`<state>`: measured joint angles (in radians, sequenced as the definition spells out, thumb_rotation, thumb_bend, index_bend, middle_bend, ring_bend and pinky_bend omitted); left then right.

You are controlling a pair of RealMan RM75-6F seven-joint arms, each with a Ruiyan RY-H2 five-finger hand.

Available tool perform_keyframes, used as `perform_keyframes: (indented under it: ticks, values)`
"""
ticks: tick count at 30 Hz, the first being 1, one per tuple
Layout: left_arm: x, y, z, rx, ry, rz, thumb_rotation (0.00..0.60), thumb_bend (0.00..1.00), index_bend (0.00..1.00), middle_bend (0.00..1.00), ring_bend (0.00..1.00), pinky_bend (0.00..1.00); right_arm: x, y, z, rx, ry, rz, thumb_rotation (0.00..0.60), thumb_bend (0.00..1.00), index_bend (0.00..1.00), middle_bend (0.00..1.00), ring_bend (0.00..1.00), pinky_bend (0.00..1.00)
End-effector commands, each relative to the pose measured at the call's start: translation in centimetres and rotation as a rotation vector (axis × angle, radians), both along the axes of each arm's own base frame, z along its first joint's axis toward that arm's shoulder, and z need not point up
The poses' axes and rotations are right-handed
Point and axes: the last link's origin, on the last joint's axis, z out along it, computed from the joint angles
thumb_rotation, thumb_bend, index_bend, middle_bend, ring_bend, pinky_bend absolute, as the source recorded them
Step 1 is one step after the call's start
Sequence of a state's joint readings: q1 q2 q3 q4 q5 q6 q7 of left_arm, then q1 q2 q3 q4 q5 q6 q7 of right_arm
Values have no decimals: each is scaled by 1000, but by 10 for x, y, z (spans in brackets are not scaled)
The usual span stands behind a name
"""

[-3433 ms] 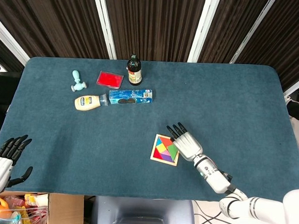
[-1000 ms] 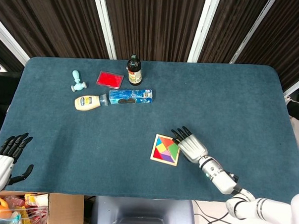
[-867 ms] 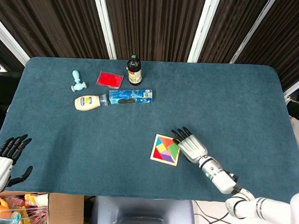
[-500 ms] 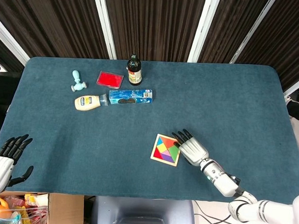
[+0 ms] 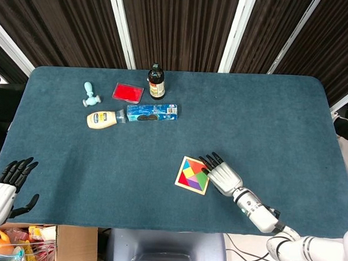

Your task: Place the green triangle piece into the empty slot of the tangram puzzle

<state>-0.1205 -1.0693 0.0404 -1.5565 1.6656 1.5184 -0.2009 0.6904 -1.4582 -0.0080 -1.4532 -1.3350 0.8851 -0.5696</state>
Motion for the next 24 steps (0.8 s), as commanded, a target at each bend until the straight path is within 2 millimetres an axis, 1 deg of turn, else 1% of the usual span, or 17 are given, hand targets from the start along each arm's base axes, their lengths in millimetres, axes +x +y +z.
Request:
perform_keyframes:
  ticks: [1,11,17,21,24]
  values:
    - [-2,0,1,0,2,3,600,412,0,0,0,19,-1,1,0,0,3,0,600,456,367,0,0,0]
    - [0,3,1,1,3,4,600,412,0,0,0,18,-1,4,5,-5,-23,2,600,457,350,0,0,0]
    - [0,5,1,-1,5,4,600,412,0,0,0,18,0,20,6,31,-50,50,600,456,327,0,0,0]
    - [1,7,0,-4,7,4,600,412,0,0,0,19,0,33,2,65,-44,90,600,456,326,0,0,0]
    - [1,8,0,-4,7,2,600,411,0,0,0,19,0,37,-3,83,-41,100,600,456,327,0,0,0]
